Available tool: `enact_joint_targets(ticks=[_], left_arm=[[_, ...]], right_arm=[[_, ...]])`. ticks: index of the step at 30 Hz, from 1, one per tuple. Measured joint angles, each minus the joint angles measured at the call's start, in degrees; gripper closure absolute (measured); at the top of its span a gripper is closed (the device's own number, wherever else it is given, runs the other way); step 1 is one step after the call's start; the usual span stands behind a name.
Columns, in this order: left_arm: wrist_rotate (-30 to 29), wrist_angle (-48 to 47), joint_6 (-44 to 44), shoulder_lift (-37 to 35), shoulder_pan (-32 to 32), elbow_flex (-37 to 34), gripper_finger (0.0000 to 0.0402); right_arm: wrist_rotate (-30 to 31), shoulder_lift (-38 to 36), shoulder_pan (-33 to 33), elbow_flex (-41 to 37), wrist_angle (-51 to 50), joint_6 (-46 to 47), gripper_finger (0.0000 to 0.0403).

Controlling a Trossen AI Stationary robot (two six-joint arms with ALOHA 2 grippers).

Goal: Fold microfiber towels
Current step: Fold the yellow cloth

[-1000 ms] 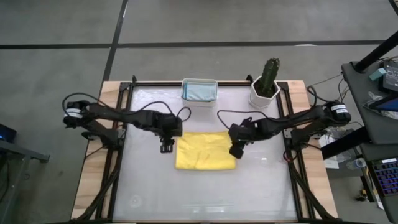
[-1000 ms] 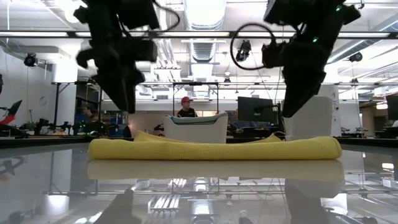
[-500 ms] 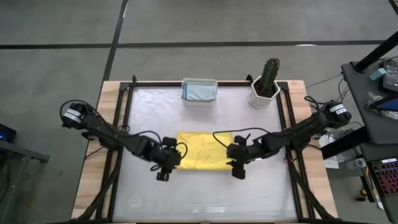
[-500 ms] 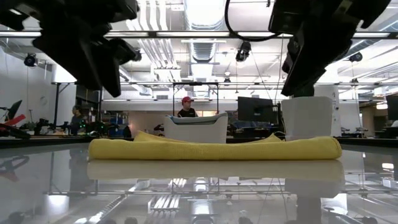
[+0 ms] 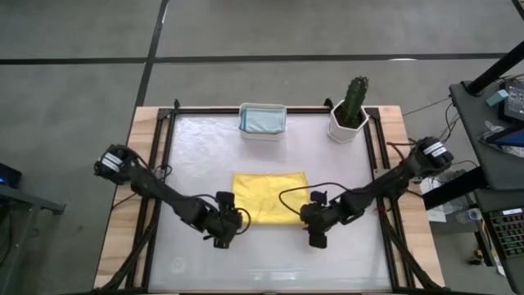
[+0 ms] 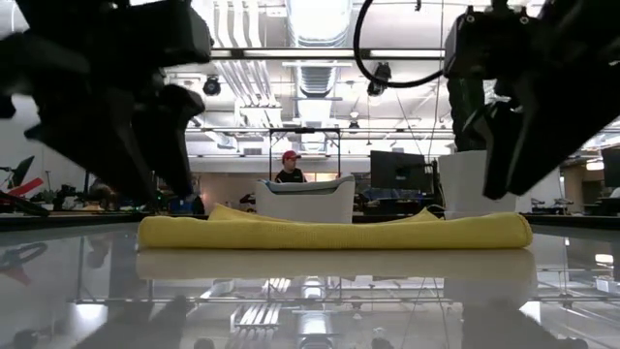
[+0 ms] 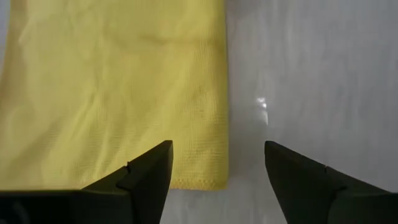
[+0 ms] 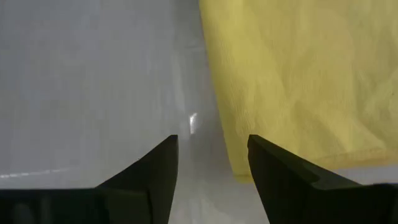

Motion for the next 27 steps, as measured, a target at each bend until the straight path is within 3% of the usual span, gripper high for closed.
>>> enact_joint_targets(ticks=[6,18,27], left_arm=[[-0.09,1.41,-0.6,2.99,-0.09,0.13,0.0178],[-0.13,1.55,-3.0,4.42,-0.07,-0.24,0.025],[-0.12,1.49,-3.06,4.42,-0.02,-0.79,0.0342]], right_arm=[[3.04,1.87,0.46,0.01,-0.79,-0.09,0.0223],[6.12,7.19,0.72,0.05,-0.26,-0.92,0.0226],[5.84,7.16,0.78,0.15,-0.12,-1.01,0.0291]])
